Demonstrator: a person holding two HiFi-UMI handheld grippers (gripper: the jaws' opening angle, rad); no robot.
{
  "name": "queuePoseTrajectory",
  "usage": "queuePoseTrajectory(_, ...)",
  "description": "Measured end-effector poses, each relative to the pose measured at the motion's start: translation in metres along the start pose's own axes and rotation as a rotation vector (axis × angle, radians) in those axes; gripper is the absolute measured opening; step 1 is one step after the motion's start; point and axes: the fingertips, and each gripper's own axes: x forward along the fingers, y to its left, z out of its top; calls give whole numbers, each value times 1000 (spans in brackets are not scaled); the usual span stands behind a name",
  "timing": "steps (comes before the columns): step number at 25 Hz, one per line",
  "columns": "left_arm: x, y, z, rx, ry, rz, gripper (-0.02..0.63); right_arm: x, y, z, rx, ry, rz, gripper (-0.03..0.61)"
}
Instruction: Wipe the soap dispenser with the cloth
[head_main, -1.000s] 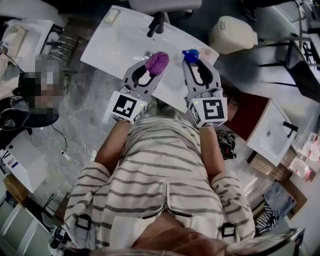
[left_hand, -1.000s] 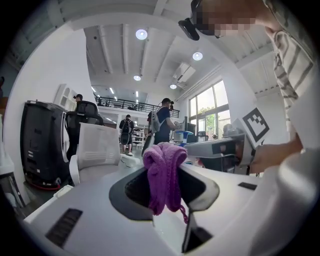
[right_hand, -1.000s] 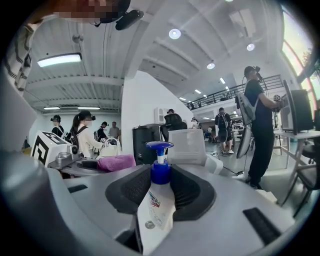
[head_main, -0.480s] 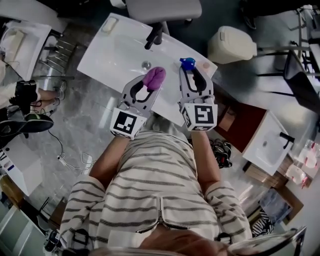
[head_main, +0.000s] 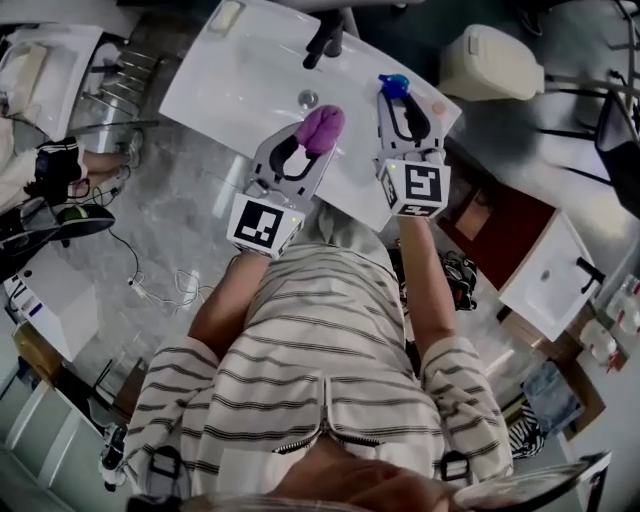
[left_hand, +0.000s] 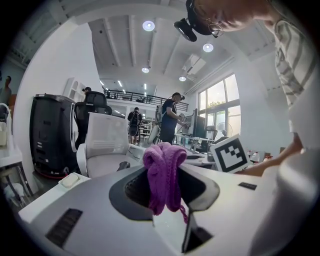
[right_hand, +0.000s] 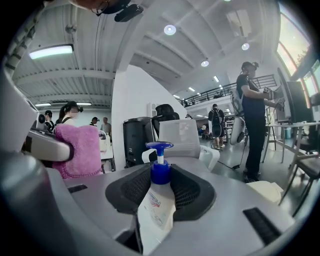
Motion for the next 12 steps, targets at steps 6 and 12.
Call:
queuePoseTrajectory(6, 4, 2, -11, -14, 23, -4, 130, 20, -6, -24, -29, 23, 1, 133)
queuePoseTrajectory(12, 11, 3, -19, -27, 32, -14, 130, 37, -15, -46, -50, 48, 3, 133)
